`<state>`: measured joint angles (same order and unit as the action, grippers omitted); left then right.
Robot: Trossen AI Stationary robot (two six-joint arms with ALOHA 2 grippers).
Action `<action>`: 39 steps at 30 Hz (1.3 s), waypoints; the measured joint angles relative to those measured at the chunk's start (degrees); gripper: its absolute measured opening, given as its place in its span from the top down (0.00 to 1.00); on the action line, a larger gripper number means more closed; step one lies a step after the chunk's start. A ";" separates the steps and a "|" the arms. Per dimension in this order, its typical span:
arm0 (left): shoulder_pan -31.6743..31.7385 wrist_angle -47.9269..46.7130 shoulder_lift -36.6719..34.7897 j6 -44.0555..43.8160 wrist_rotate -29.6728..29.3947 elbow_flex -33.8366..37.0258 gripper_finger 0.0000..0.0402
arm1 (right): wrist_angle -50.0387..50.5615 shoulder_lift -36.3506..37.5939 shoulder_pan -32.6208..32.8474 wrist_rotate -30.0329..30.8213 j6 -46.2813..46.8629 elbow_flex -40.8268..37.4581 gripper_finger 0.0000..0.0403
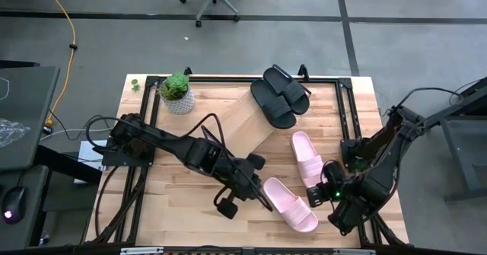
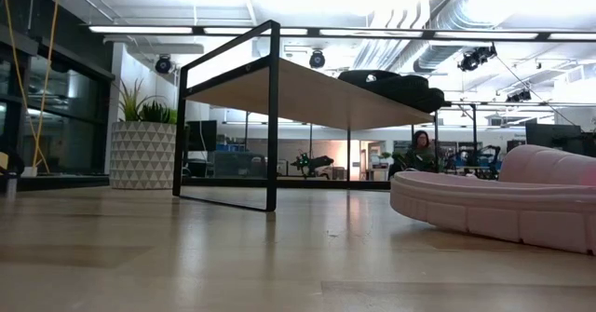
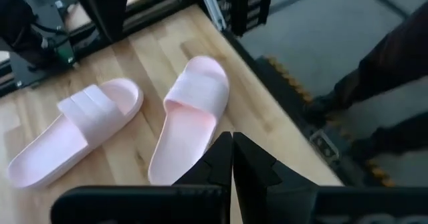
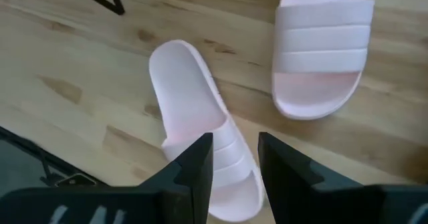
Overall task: Pick and place slides into the shelf
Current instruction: Put the top pink slide on the shelf
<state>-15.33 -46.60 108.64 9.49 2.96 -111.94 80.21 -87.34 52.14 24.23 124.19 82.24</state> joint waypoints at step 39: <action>-0.04 -9.24 -0.17 -11.45 -2.56 1.01 0.99 | -14.86 29.58 -32.08 -19.34 -62.01 -33.40 0.73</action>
<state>-15.38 -55.83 108.47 -1.97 0.40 -110.93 65.35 -57.76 20.06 4.89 62.18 48.84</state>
